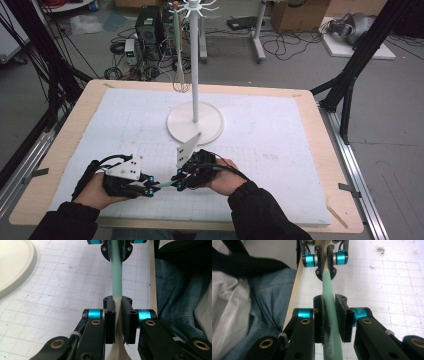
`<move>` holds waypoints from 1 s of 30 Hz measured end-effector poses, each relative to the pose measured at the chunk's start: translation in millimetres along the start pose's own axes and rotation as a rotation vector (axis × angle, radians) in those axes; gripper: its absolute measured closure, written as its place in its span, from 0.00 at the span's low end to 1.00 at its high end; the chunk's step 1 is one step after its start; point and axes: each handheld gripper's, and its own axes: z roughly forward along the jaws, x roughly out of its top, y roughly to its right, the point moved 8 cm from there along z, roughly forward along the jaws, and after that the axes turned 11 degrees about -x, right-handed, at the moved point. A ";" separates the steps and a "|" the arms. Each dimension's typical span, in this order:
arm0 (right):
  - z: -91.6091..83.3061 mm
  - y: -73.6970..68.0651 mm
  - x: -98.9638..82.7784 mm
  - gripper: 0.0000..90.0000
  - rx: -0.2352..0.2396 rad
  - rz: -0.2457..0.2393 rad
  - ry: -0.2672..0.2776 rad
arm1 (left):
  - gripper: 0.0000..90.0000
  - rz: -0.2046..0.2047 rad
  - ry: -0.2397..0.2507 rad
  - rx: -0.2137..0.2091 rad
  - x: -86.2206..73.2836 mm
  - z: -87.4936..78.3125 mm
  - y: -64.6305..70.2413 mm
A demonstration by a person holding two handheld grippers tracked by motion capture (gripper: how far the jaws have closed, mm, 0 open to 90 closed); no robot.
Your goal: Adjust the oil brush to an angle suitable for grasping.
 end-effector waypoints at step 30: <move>-8.8 -3.9 5.6 0.93 -0.022 -0.113 -0.038 | 0.94 -0.008 -0.019 -0.034 -1.4 5.0 1.5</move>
